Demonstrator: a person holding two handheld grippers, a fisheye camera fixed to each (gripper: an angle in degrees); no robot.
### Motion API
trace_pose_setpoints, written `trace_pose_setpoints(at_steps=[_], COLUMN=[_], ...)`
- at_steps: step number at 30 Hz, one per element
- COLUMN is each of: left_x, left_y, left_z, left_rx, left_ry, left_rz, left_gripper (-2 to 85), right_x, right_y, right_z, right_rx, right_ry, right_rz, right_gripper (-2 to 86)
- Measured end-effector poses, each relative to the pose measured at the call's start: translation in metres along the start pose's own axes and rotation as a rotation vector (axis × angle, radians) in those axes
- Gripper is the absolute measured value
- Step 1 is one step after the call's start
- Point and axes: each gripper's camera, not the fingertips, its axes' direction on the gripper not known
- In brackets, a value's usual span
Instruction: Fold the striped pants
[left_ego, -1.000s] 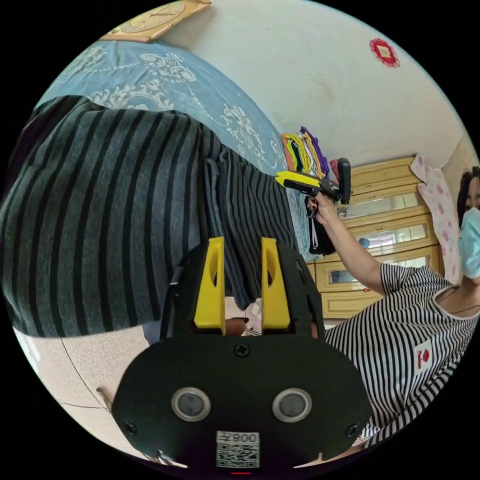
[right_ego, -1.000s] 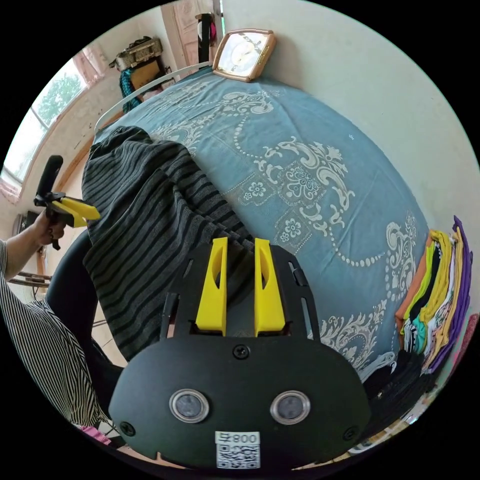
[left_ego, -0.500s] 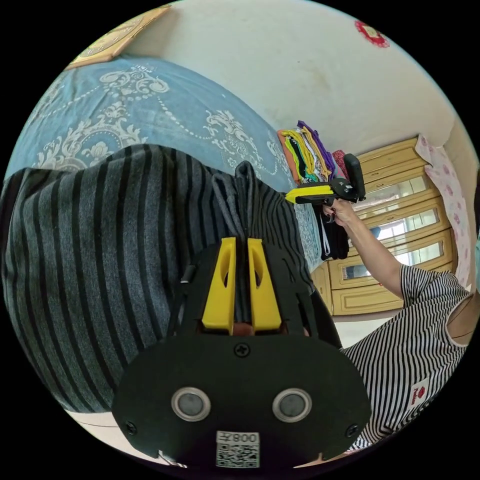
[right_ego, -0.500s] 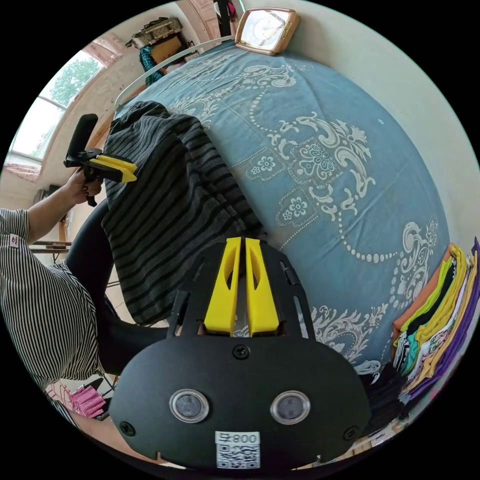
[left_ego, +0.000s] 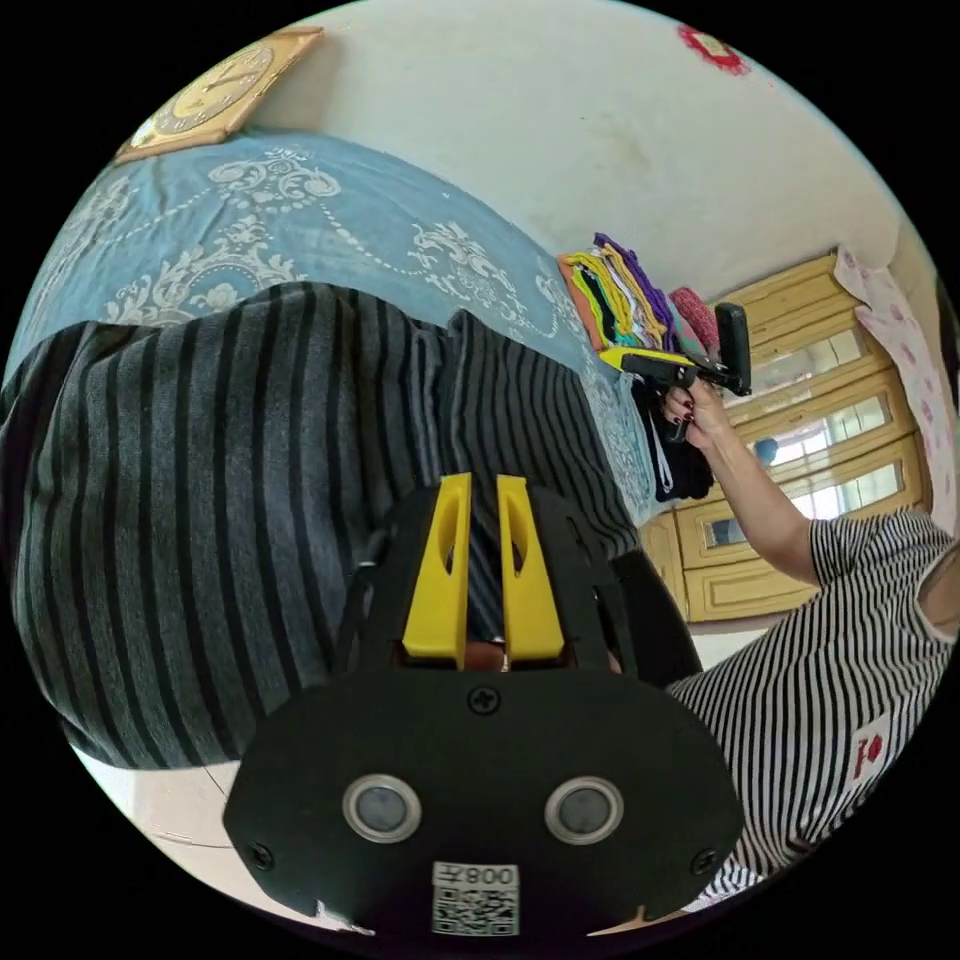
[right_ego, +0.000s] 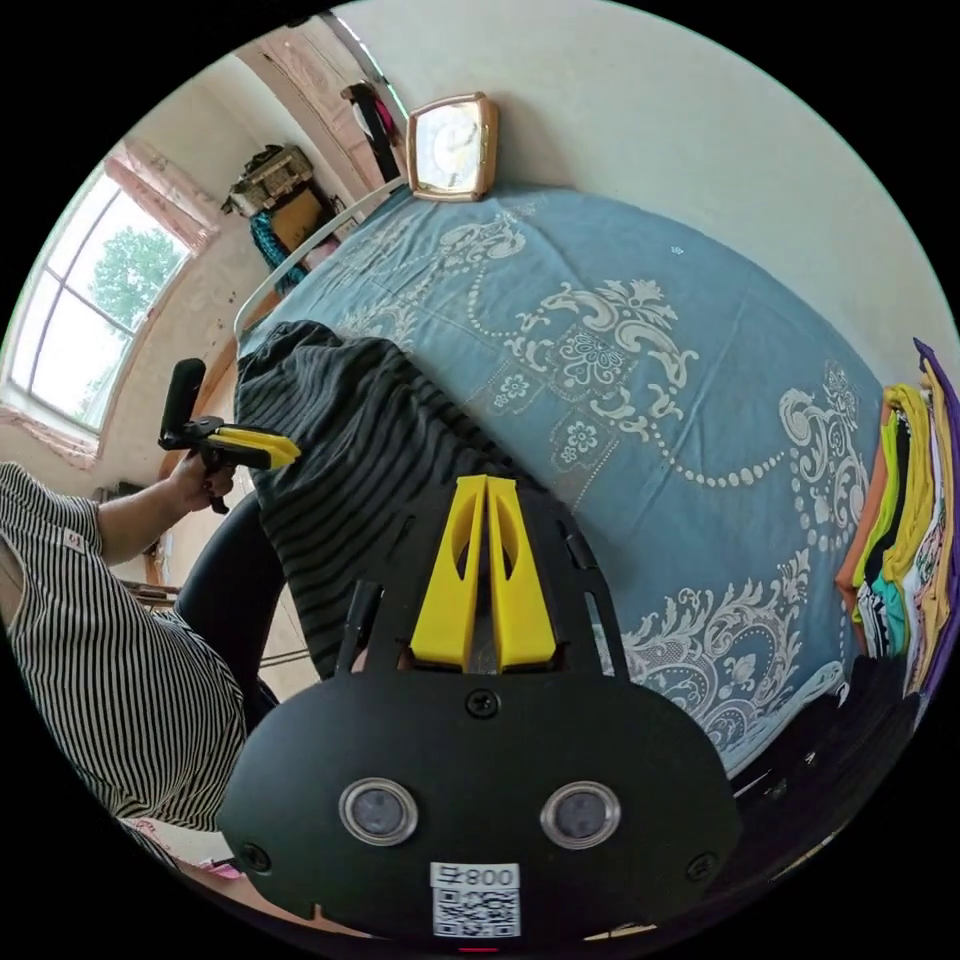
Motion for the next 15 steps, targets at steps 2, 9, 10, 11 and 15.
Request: trace_pose_setpoints(at_steps=[2, 9, 10, 11, 15], left_x=[0.021, 0.041, 0.048, 0.062, 0.088], left_y=[0.014, 0.031, 0.031, 0.032, 0.04], left_z=[0.013, 0.052, 0.051, 0.05, 0.072], left_rx=[-0.067, -0.134, -0.125, -0.114, -0.138], left_ry=[-0.038, -0.1, -0.132, -0.185, -0.222], left_rz=[0.061, 0.013, 0.034, 0.084, 0.134], left_gripper=[2.7, 0.4, 0.3, 0.3, 0.2], right_x=[-0.039, -0.063, -0.056, -0.052, -0.046], right_y=[0.026, 0.059, 0.054, 0.053, 0.074], right_z=[0.004, 0.082, 0.081, 0.074, 0.035], right_rx=[0.008, -0.149, -0.205, -0.215, -0.097], right_ry=[0.006, 0.151, 0.115, 0.092, -0.001], right_rz=[-0.064, -0.048, -0.007, 0.009, 0.082], right_gripper=[0.1, 0.1, 0.1, 0.1, 0.1])
